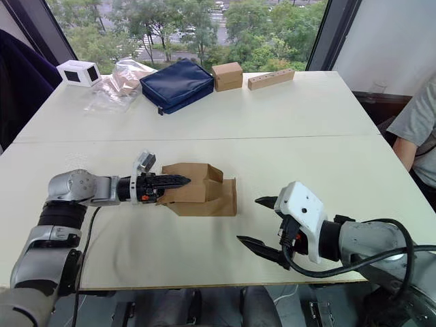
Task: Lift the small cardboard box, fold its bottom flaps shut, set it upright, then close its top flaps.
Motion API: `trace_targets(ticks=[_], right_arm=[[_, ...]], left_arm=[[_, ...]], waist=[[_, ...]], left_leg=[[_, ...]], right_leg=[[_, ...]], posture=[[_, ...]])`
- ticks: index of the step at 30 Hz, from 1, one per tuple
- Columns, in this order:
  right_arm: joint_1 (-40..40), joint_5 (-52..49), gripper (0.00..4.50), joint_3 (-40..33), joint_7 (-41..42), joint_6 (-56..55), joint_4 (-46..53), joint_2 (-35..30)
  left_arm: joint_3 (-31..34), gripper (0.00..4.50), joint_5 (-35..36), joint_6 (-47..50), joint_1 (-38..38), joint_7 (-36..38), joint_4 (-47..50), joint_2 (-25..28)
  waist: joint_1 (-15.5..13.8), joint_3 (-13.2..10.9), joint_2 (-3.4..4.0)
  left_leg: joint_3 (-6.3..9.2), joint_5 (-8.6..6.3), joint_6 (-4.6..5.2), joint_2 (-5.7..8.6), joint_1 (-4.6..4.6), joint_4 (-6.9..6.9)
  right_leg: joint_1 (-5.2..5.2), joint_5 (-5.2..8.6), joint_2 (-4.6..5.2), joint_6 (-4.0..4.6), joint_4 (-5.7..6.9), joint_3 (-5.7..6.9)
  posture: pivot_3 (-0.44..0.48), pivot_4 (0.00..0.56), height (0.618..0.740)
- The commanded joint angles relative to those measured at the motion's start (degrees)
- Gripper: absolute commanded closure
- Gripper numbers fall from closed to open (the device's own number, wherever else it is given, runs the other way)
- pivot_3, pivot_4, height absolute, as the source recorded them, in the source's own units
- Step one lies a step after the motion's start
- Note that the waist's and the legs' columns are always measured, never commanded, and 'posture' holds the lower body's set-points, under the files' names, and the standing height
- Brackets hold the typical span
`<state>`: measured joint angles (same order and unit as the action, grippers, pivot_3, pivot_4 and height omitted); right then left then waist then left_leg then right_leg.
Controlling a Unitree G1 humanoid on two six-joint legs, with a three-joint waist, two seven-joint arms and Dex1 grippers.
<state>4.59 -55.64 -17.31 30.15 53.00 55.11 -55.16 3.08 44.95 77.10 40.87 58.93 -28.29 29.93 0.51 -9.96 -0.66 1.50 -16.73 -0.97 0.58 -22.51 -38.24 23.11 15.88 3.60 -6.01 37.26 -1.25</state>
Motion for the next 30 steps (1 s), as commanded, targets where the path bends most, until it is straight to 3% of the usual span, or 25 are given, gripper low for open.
trace_targets(ticks=[1,8,10,16,22,25,30], right_arm=[[0.7,1.3,0.0,-0.1,-0.4,-2.0,2.3,0.0],[-0.3,1.4,0.0,1.2,-1.7,-2.4,2.1,-0.1],[-0.5,1.0,0.0,1.1,-1.9,-2.3,2.1,-0.2],[-1.7,-2.6,0.0,-0.7,-2.4,-2.1,1.1,0.1],[-8.4,-10.8,0.0,-5.7,-10.9,-7.7,-6.8,8.4],[-16.5,-10.8,0.69,-5.3,-17.1,-10.7,-13.1,13.8],[-33.5,-7.9,2.37,-3.6,-27.7,-16.6,-23.9,24.0]], left_arm=[[0.2,1.16,-0.1,-1.3,1.5,2.8,-0.8,-0.1],[-1.1,3.95,-1.1,-1.5,2.4,5.1,-1.4,-0.2],[-1.1,4.46,-1.1,-1.6,2.6,5.4,-1.4,-0.3],[-0.1,4.46,-0.7,-3.0,3.4,6.3,0.0,0.4],[2.9,4.46,-0.8,-14.2,7.6,7.7,8.9,2.4],[4.7,4.5,-0.3,-18.3,12.8,7.4,12.2,2.3],[5.2,4.5,-1.3,-24.2,18.7,9.1,13.8,2.8]], waist=[[0.0,0.0,-0.01],[0.0,0.0,-0.01],[0.0,0.0,-0.01],[0.0,0.0,-0.01],[0.0,-0.1,-0.14],[-0.1,-0.1,-0.14],[0.4,0.0,-0.03]], left_leg=[[0.0,0.0,0.0,0.0,0.0,0.0],[0.01,0.0,0.0,0.0,0.0,0.0],[0.0,0.0,0.0,-0.01,0.0,0.0],[0.01,0.0,0.0,0.0,0.0,0.0],[0.01,0.01,-0.02,-0.04,0.0,0.0],[0.02,0.06,-0.11,-0.04,-0.05,-0.01],[-0.06,0.09,-0.16,0.0,-0.05,0.02]], right_leg=[[0.0,0.0,-0.01,0.0,0.0,0.0],[0.0,0.0,-0.01,0.0,0.0,0.0],[0.0,0.0,-0.01,0.0,0.0,0.0],[0.0,0.0,-0.01,0.0,0.0,0.0],[0.0,0.0,0.06,0.0,0.0,-0.02],[0.03,0.0,0.06,0.0,-0.01,-0.03],[0.13,0.0,0.03,-0.01,0.01,-0.07]], posture=[[0.0,0.15,0.74],[0.0,0.15,0.74],[0.0,0.15,0.74],[0.0,0.15,0.74],[0.0,0.15,0.74],[0.0,0.15,0.74],[0.0,0.15,0.74]])
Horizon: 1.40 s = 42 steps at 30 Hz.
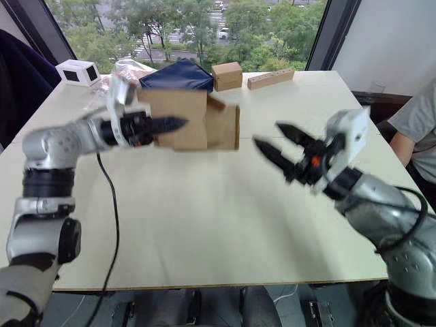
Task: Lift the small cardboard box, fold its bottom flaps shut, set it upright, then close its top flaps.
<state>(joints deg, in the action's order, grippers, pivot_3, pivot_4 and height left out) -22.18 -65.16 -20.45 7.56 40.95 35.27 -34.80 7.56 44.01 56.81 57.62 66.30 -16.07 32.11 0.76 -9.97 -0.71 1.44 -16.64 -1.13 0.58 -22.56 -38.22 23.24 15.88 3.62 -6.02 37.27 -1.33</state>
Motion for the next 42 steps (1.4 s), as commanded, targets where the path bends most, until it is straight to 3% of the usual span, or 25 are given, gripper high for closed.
trace_targets(ticks=[1,5,12,27,32,42], right_arm=[[-9.3,2.8,2.84,-0.2,-6.2,-5.5,-5.7,5.0],[-19.2,6.6,4.31,4.0,-7.9,-6.0,-11.0,8.6],[-25.2,9.8,4.31,9.5,-7.1,-3.9,-11.9,10.9],[-21.4,11.5,4.31,15.9,-7.4,0.8,-6.9,16.3],[-20.9,10.6,4.31,16.3,-7.6,2.2,-6.0,18.3],[-19.0,8.5,4.31,16.1,0.6,2.8,-4.8,16.4]], left_arm=[[0.6,4.5,-0.7,-5.1,2.9,2.0,1.3,0.6],[0.4,4.5,-1.5,-8.5,6.1,3.1,-0.6,0.0],[-0.1,4.5,-1.9,-9.8,7.7,3.4,-1.4,-1.1],[-0.4,4.5,-2.2,-8.9,6.2,3.8,-1.0,-2.1],[-1.5,4.5,-0.5,-5.8,5.2,6.9,1.1,-0.9],[-1.8,4.5,0.3,-3.8,5.3,10.2,0.1,0.2]], waist=[[0.2,0.0,0.04],[0.2,0.0,0.06],[0.1,0.0,0.06],[0.3,0.0,0.06],[0.3,0.0,0.06],[0.3,0.0,0.07]], left_leg=[[-0.02,0.01,-0.02,-0.01,0.01,0.03],[-0.03,0.06,-0.08,-0.04,-0.07,0.06],[-0.02,0.05,-0.06,-0.01,-0.19,0.03],[0.0,0.05,-0.05,-0.02,-0.27,0.02],[0.0,0.05,-0.06,-0.02,-0.31,0.02],[0.02,0.05,-0.05,-0.02,-0.34,0.02]], right_leg=[[0.05,0.0,-0.02,0.0,0.04,-0.02],[0.2,0.0,-0.1,0.0,0.14,-0.03],[0.24,0.0,-0.08,0.0,0.14,-0.02],[0.34,0.0,-0.11,0.0,0.17,-0.02],[0.38,0.0,-0.11,0.0,0.18,-0.02],[0.39,0.0,-0.12,0.0,0.17,-0.01]], posture=[[0.0,0.15,0.74],[0.0,0.15,0.74],[0.0,0.15,0.74],[0.0,0.15,0.74],[0.0,0.15,0.74],[0.0,0.15,0.74]])
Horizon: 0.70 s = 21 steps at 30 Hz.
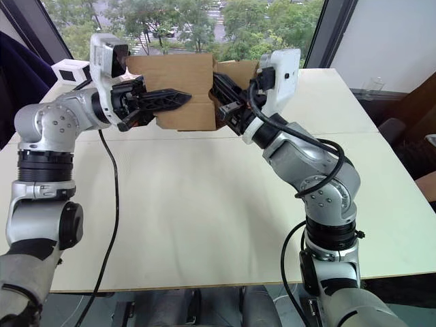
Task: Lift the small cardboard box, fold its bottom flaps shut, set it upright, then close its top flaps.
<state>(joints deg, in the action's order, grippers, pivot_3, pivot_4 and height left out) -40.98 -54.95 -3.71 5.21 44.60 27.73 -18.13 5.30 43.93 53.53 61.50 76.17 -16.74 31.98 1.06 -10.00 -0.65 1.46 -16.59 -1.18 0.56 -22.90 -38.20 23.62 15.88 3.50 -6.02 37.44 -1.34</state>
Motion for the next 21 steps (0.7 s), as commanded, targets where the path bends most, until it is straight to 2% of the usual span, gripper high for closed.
trace_targets(ticks=[1,9,17,21], right_arm=[[0.0,-2.1,4.31,-0.7,3.5,-1.0,2.9,-0.2],[1.9,-0.7,4.31,-1.2,4.9,-1.1,4.6,-1.6],[4.3,-2.4,4.31,-4.0,4.5,1.4,8.8,-7.4],[7.5,-5.1,4.31,-8.0,5.8,2.6,10.6,-12.3]], left_arm=[[0.5,4.5,0.2,-0.8,1.5,0.2,0.5,0.3],[1.2,4.5,-0.8,-2.4,2.2,-0.9,-1.7,0.7],[1.6,4.5,-0.7,-2.9,2.4,-0.9,-2.7,1.3],[1.3,4.5,-0.8,-3.2,2.5,-0.7,-2.9,1.2]], waist=[[0.0,0.0,0.0],[0.0,0.0,0.0],[-0.1,0.0,0.0],[-0.2,0.0,0.0]], left_leg=[[0.0,0.0,0.0,0.0,0.0,-0.01],[0.0,0.0,0.0,0.0,-0.01,-0.01],[0.01,0.0,0.0,0.0,-0.04,-0.02],[0.02,0.0,0.01,0.0,-0.05,-0.03]], right_leg=[[0.0,0.0,0.0,0.0,0.0,0.0],[0.02,0.0,0.0,0.0,0.01,0.0],[0.02,0.0,0.0,0.0,0.0,0.01],[0.02,0.0,0.0,0.0,-0.01,0.02]], posture=[[0.0,0.15,0.74],[0.0,0.15,0.74],[0.0,0.15,0.74],[0.0,0.15,0.74]])
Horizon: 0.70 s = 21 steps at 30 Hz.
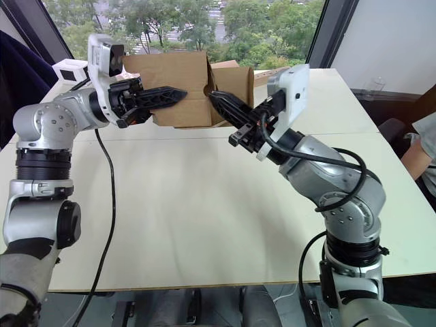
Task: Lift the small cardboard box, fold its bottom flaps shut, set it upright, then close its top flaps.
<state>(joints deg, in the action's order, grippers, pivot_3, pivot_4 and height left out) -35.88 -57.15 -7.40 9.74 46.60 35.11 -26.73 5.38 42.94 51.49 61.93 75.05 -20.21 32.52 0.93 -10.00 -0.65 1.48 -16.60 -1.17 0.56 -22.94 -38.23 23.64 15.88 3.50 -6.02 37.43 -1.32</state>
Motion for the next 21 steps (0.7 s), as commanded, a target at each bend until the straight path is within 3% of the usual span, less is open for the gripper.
trace_targets(ticks=[1,6,11,21], right_arm=[[4.0,-4.1,4.31,-5.4,2.1,1.1,3.7,-5.2],[10.6,-5.1,4.31,-4.7,5.7,2.2,5.7,-10.0],[9.5,-0.4,4.31,-1.6,4.1,-0.6,3.9,-7.6],[6.1,-1.3,4.31,-1.0,4.8,-2.0,1.3,-3.4]], left_arm=[[1.1,4.5,0.1,-1.2,2.2,0.5,0.4,0.6],[0.8,4.5,0.1,-1.5,2.8,1.0,0.2,0.6],[0.8,4.5,1.2,-0.4,3.1,1.5,2.8,0.7],[0.7,4.5,3.4,2.0,1.5,2.5,9.3,2.1]], waist=[[-0.3,0.0,-0.01],[-0.1,0.0,-0.01],[0.2,0.0,-0.01],[-0.1,0.0,-0.01]], left_leg=[[0.0,0.0,0.0,0.0,-0.02,0.0],[0.05,-0.01,0.02,0.01,-0.12,-0.04],[0.04,-0.01,0.03,-0.07,-0.1,-0.03],[0.06,0.0,0.01,-0.05,-0.21,-0.07]], right_leg=[[0.0,0.0,0.01,0.0,-0.01,0.0],[0.01,0.0,0.01,0.0,-0.09,0.05],[0.05,0.0,-0.12,0.0,-0.04,0.02],[0.11,0.0,-0.07,0.0,-0.04,0.03]], posture=[[0.0,0.15,0.74],[0.0,0.15,0.74],[0.0,0.15,0.74],[0.0,0.15,0.74]])
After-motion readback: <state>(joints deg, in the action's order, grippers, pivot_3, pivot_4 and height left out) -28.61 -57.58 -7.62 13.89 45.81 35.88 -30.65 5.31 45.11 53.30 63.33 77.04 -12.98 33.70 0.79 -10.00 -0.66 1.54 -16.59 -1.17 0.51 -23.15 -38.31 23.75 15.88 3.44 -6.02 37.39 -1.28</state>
